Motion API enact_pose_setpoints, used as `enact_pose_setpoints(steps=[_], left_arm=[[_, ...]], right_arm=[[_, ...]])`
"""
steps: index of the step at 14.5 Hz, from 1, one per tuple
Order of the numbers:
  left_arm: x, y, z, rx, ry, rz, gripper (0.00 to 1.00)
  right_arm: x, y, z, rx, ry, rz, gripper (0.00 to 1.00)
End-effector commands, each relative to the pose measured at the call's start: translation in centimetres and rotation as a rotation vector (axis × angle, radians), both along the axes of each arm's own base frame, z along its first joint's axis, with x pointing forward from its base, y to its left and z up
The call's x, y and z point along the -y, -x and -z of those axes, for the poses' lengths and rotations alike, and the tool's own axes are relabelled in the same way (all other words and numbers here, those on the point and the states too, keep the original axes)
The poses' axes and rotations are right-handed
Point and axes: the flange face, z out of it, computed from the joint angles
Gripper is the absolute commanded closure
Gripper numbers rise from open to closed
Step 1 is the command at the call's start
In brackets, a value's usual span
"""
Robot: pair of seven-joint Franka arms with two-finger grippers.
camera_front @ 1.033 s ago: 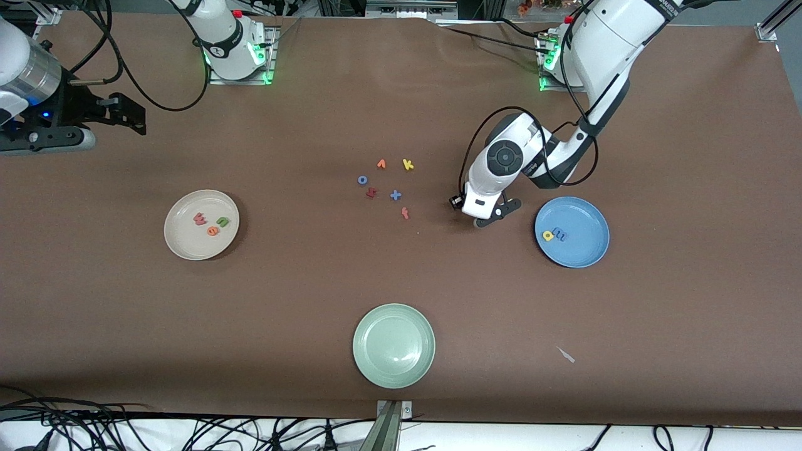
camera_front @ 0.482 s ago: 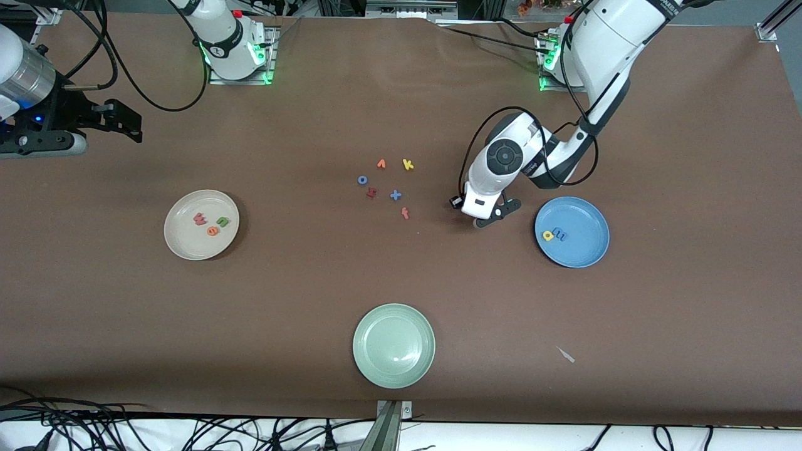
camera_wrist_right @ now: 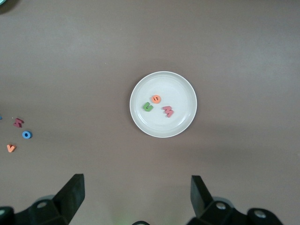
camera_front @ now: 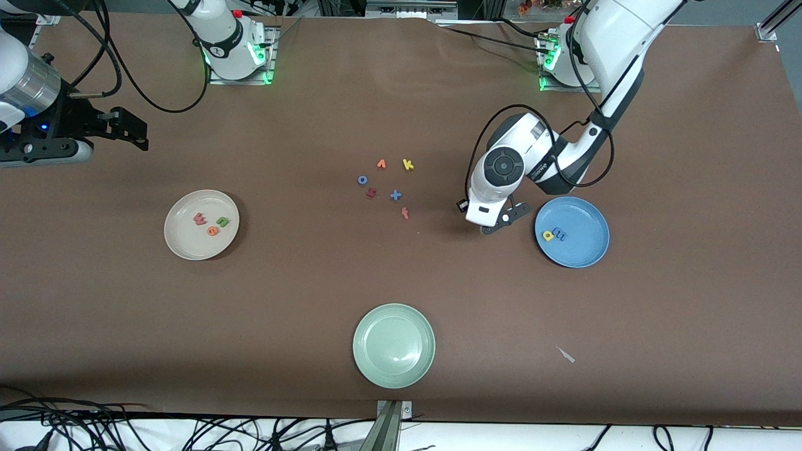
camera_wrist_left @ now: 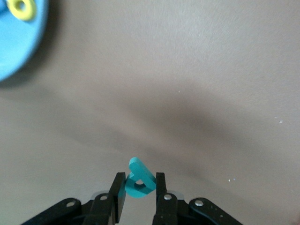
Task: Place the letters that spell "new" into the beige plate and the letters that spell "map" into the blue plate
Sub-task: 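Grasp the teal letter with the left gripper and carry it to the blue plate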
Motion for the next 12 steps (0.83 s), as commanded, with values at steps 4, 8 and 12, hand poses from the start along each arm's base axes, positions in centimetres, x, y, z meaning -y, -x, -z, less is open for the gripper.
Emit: enact_pose_setpoints(steps=[4, 8, 12], left_arm=[[-3.2, -2.5, -4.3, -0.055, -0.055, 0.092, 1.00], [-5.3, -3.4, -4.7, -0.070, -0.051, 0.122, 1.00], [-10.5, -5.2, -3.4, -0.084, -0.066, 0.196, 1.00]], right_arm=[[0.2, -0.1, -0.3, -0.001, -0.014, 0.006, 0.00], [0.2, -0.1, -0.3, -0.002, -0.019, 0.008, 0.00], [0.2, -0.1, -0.3, 0.000, -0.019, 0.010, 0.00]])
